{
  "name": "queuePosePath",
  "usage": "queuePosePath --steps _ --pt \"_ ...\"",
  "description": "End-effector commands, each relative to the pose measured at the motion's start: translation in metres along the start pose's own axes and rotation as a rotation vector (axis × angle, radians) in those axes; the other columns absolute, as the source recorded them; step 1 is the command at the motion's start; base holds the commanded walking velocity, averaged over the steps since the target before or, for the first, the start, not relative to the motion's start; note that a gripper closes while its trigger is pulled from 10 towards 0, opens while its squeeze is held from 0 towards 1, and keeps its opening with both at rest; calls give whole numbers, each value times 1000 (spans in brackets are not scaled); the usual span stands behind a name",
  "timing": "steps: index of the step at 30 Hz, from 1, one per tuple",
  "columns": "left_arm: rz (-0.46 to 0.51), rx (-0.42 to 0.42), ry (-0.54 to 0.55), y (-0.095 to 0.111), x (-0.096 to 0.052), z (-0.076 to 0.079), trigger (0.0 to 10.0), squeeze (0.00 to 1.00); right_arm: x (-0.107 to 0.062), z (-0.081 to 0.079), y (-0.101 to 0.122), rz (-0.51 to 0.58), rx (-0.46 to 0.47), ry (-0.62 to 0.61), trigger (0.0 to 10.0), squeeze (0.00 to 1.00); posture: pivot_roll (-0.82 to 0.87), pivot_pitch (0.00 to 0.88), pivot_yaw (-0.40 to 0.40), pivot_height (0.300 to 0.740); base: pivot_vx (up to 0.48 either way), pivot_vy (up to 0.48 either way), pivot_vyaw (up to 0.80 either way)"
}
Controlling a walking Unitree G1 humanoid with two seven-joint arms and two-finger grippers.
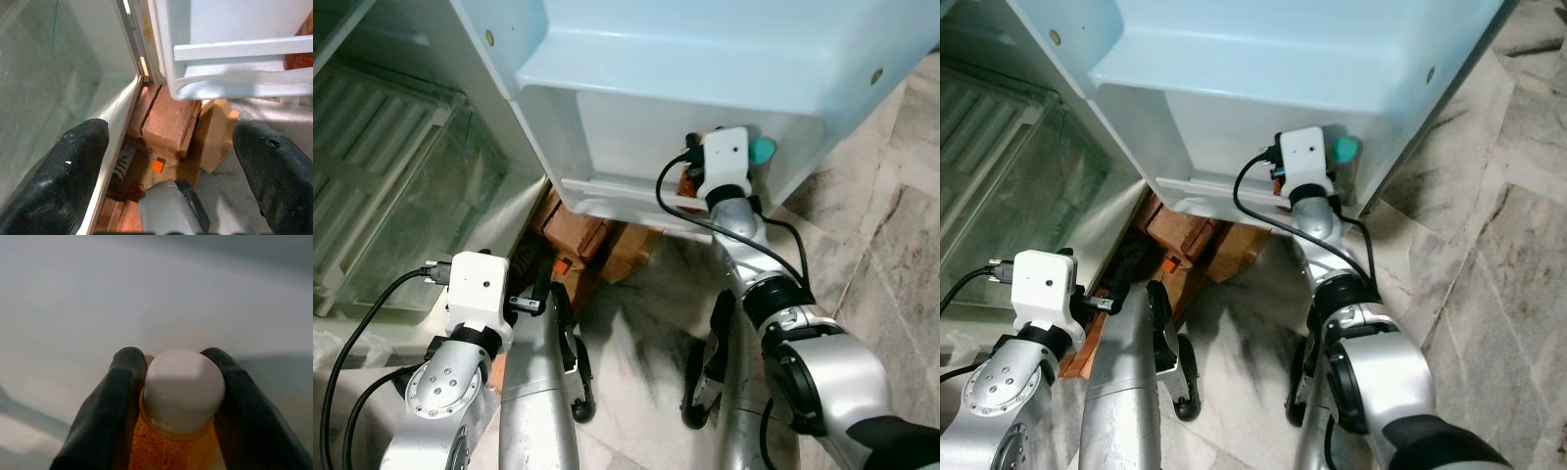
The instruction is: Restocking fridge
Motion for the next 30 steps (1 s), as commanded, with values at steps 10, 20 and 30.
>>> queuePosePath --steps 10,20,30 --pt "-34 14 -3 -5 11 0 10000 0 1 -2 0 10 -12 79 10000 1000 213 361 76 526 0 0 0" --pt "-12 21 -8 -4 29 1 10000 0 4 -1 26 153 -2 143 10000 1000 176 275 72 526 0 0 0" --pt "15 20 -19 -6 44 2 10000 0 -36 -3 14 215 42 201 10000 1000 111 158 78 526 0 0 0"
Point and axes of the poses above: a point about 5 cm out from each wrist's last joint towards the gripper, its own x axis pointing out of the wrist towards the gripper, its own y axis along the axis of the wrist's last joint, z = x × y, the point moved 1 cm from there along x, pointing out of the wrist towards the gripper, and after that the axes turned 3 degrees about -x, right-handed, at the moved point
